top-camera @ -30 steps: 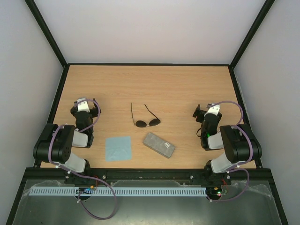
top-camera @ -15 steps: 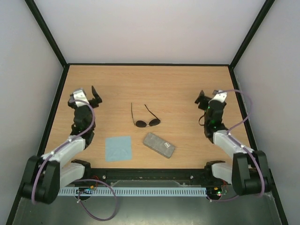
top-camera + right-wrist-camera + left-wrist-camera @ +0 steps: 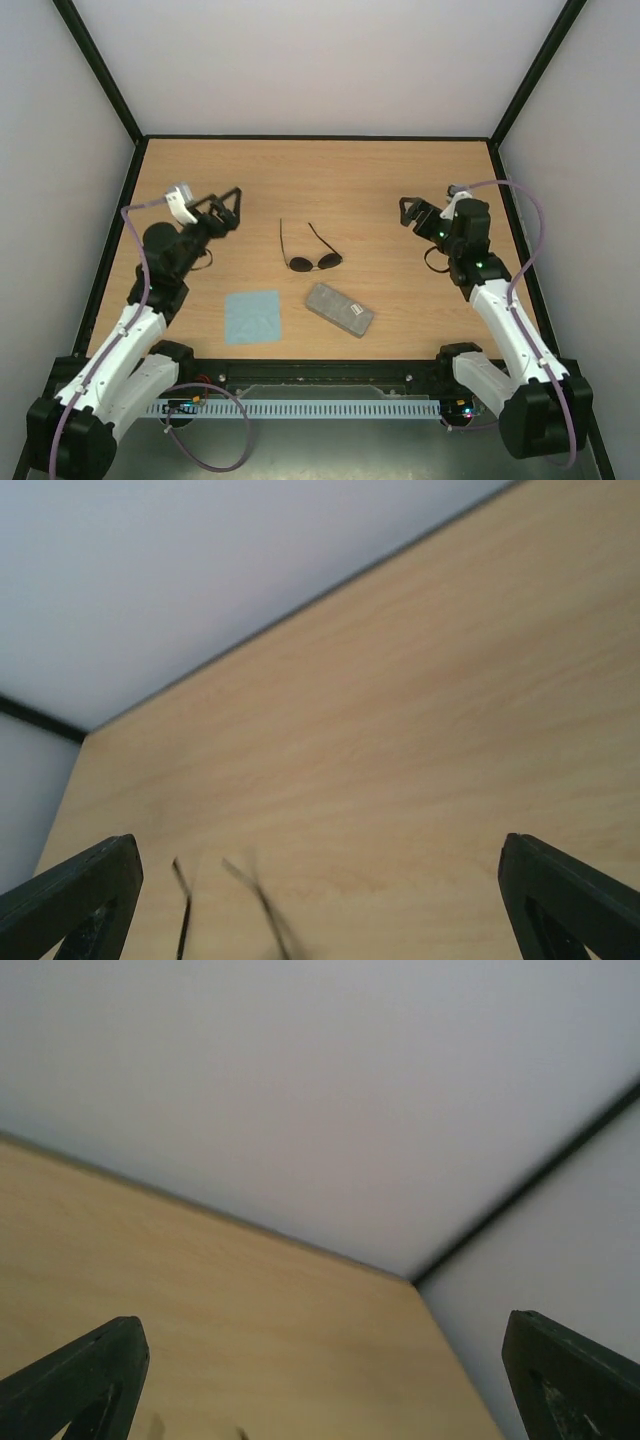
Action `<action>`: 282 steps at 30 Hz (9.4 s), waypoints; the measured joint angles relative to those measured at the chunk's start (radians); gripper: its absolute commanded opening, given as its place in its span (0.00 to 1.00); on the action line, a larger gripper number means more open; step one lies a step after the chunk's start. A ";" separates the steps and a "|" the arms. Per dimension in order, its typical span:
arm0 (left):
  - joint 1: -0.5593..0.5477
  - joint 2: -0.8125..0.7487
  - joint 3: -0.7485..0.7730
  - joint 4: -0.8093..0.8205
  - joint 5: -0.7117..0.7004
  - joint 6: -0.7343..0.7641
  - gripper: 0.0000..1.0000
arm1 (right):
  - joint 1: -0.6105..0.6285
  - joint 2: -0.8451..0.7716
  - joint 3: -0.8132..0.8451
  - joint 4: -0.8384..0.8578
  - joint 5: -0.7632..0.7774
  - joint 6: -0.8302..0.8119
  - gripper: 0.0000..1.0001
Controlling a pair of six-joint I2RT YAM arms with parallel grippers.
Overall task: Organize the sunglasses
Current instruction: Pick up the sunglasses case at the center of the board, then open the sunglasses case, then place the sunglasses case at the center of the board, then adjust the sunglasses case at the center of the board.
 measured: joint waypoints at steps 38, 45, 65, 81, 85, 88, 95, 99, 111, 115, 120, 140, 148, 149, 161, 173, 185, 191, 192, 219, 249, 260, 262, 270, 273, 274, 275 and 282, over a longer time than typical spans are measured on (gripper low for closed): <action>-0.475 -0.429 -0.347 -0.367 0.076 -0.186 0.99 | 0.754 0.459 0.106 -0.495 0.115 -0.096 0.99; -0.484 -0.370 -0.349 -0.375 0.116 -0.148 0.99 | 0.788 0.467 0.101 -0.443 0.066 -0.084 0.99; -0.542 -0.438 -0.353 -0.466 0.050 -0.166 1.00 | 1.038 0.615 0.134 -0.463 0.262 0.022 0.95; -0.558 -0.367 -0.365 -0.455 0.006 -0.203 0.99 | 1.041 0.595 0.188 -0.534 0.396 0.026 0.88; -0.562 -0.346 -0.366 -0.449 0.002 -0.208 0.99 | 1.041 0.597 0.190 -0.533 0.399 0.022 0.75; -0.566 -0.336 -0.366 -0.447 -0.004 -0.214 1.00 | 1.041 0.597 0.193 -0.534 0.401 0.016 0.68; -0.569 -0.287 -0.371 -0.417 -0.013 -0.247 1.00 | 1.041 0.597 0.195 -0.533 0.402 0.006 0.60; -0.569 -0.222 -0.372 -0.383 -0.016 -0.262 0.99 | 1.032 0.594 0.193 -0.532 0.401 0.003 0.59; -0.690 0.045 -0.330 -0.212 -0.013 -0.262 0.99 | 0.867 0.349 0.142 -0.467 0.266 -0.003 0.57; -0.719 0.076 -0.325 -0.106 -0.003 -0.270 1.00 | 0.803 0.230 0.093 -0.415 0.167 0.012 0.57; -0.751 0.056 -0.331 0.066 0.011 -0.291 1.00 | 0.662 0.072 -0.001 -0.317 0.008 0.074 0.57; -0.783 0.226 -0.378 0.464 -0.008 -0.396 0.99 | 0.576 -0.134 -0.282 0.158 -0.449 0.405 0.56; -0.830 0.262 -0.319 0.406 -0.068 -0.388 1.00 | 0.574 -0.134 -0.301 0.159 -0.445 0.410 0.55; -0.833 0.264 -0.314 0.401 -0.073 -0.386 1.00 | 0.574 -0.134 -0.304 0.159 -0.444 0.410 0.55; -0.856 0.300 -0.252 0.323 -0.145 -0.377 0.83 | 0.569 -0.134 -0.308 0.141 -0.410 0.410 0.51; -0.861 0.317 -0.246 0.316 -0.177 -0.389 0.68 | 0.560 -0.135 -0.308 0.131 -0.406 0.414 0.49; -0.853 0.324 -0.252 0.336 -0.177 -0.396 0.68 | 0.533 -0.189 -0.308 0.083 -0.407 0.414 0.48; -0.842 0.306 -0.275 0.331 -0.176 -0.401 0.68 | 0.528 -0.192 -0.308 0.079 -0.409 0.414 0.47; -0.839 0.304 -0.278 0.330 -0.176 -0.402 0.68 | 0.526 -0.193 -0.308 0.077 -0.409 0.414 0.47; -0.785 0.005 -0.275 -0.018 -0.255 -0.351 0.81 | 0.407 -0.232 -0.278 -0.097 -0.329 0.325 0.48; -0.741 -0.056 -0.278 -0.129 -0.246 -0.312 0.80 | 0.044 0.088 -0.443 0.124 -0.599 0.201 0.97; -0.740 -0.057 -0.278 -0.141 -0.248 -0.311 0.81 | 0.127 -0.220 -0.372 -0.174 -0.361 0.122 1.00; -0.738 -0.055 -0.278 -0.141 -0.248 -0.310 0.81 | 0.198 -0.277 -0.377 -0.216 -0.303 0.153 0.96; -0.734 -0.042 -0.278 -0.141 -0.244 -0.294 0.81 | 0.379 -0.647 -0.407 -0.465 -0.071 0.323 0.49; -0.731 -0.038 -0.281 -0.140 -0.238 -0.288 0.81 | 0.382 -0.693 -0.408 -0.531 -0.050 0.360 0.29; -0.730 -0.038 -0.283 -0.139 -0.234 -0.288 0.81 | 0.382 -0.698 -0.409 -0.547 -0.051 0.364 0.25; -0.729 -0.038 -0.286 -0.137 -0.232 -0.288 0.81 | 0.382 -0.700 -0.410 -0.562 -0.054 0.369 0.22; -0.723 -0.040 -0.323 -0.126 -0.224 -0.291 0.81 | 0.396 -0.623 -0.422 -0.596 -0.100 0.358 0.19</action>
